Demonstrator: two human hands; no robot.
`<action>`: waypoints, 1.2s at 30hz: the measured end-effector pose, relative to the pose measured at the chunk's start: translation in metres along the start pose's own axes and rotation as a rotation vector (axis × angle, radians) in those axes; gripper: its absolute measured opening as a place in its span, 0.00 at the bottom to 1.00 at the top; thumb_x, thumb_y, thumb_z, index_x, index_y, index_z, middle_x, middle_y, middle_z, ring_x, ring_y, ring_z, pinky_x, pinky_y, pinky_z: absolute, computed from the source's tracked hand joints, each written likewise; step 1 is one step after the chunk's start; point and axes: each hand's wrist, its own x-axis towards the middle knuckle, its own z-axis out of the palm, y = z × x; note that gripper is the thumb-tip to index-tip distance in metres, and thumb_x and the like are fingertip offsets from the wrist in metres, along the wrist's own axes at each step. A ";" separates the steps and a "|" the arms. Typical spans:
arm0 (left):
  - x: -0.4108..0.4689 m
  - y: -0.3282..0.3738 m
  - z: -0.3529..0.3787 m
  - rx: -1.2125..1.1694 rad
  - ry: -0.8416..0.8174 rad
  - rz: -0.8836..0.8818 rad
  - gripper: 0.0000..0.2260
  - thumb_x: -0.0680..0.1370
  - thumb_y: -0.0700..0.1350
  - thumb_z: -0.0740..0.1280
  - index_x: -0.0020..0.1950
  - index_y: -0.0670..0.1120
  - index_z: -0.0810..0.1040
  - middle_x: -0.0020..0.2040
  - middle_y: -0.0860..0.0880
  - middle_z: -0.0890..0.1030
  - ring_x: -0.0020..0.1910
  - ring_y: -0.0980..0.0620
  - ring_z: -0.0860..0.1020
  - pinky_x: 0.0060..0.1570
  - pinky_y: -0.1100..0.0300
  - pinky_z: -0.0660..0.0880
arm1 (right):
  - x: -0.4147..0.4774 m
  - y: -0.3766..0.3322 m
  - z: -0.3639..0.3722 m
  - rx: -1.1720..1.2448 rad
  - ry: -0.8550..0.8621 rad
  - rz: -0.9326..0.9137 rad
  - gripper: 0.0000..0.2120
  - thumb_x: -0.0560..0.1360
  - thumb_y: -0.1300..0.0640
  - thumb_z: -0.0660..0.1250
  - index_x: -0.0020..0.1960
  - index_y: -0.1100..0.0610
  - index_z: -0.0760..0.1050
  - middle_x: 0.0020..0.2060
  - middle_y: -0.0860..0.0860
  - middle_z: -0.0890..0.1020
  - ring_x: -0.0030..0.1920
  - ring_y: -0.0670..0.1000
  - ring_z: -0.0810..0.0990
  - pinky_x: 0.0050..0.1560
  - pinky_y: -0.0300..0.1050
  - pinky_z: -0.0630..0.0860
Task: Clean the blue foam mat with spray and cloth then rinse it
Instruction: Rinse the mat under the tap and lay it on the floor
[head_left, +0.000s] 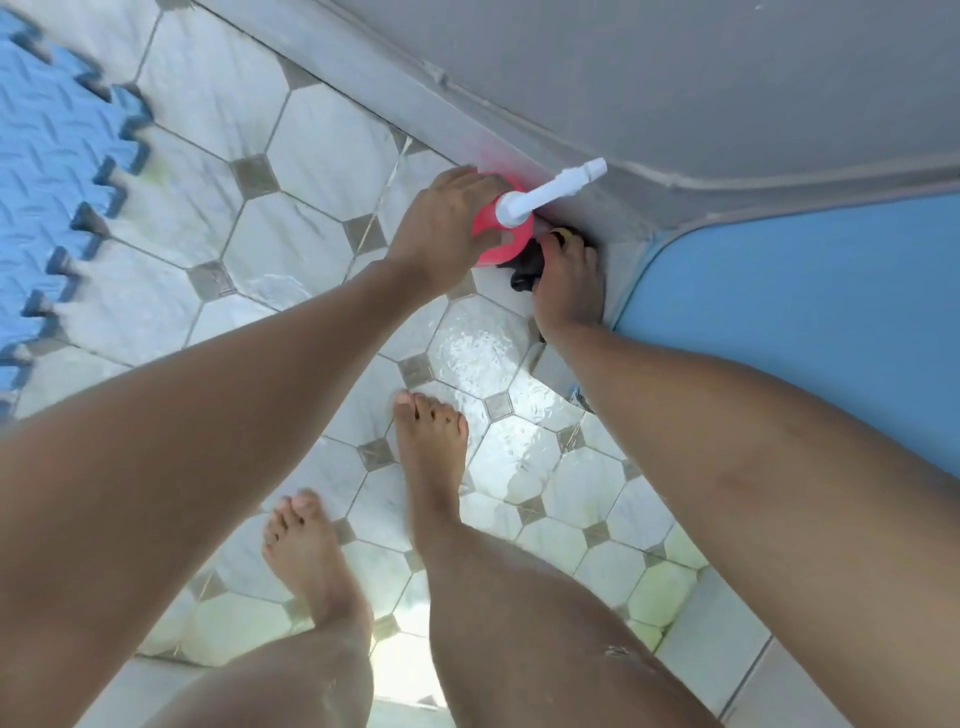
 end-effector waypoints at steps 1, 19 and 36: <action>-0.002 0.000 -0.003 -0.028 -0.004 -0.001 0.22 0.76 0.46 0.72 0.68 0.43 0.79 0.64 0.45 0.83 0.67 0.41 0.76 0.63 0.50 0.73 | 0.006 0.002 0.000 0.013 -0.033 0.029 0.17 0.77 0.64 0.62 0.64 0.57 0.77 0.59 0.62 0.76 0.61 0.65 0.74 0.57 0.61 0.74; -0.250 0.180 -0.294 -0.107 0.023 -0.130 0.22 0.76 0.37 0.75 0.70 0.45 0.78 0.61 0.54 0.79 0.58 0.54 0.76 0.54 0.62 0.76 | -0.174 -0.069 -0.307 0.756 0.002 0.171 0.11 0.82 0.49 0.65 0.51 0.57 0.78 0.41 0.50 0.79 0.41 0.53 0.76 0.41 0.46 0.70; -0.389 0.524 -0.411 0.016 -0.346 0.307 0.18 0.79 0.43 0.74 0.67 0.56 0.77 0.51 0.70 0.76 0.49 0.67 0.78 0.49 0.79 0.67 | -0.535 0.037 -0.567 0.918 0.337 0.600 0.08 0.80 0.45 0.67 0.53 0.49 0.77 0.30 0.47 0.76 0.33 0.53 0.76 0.33 0.44 0.67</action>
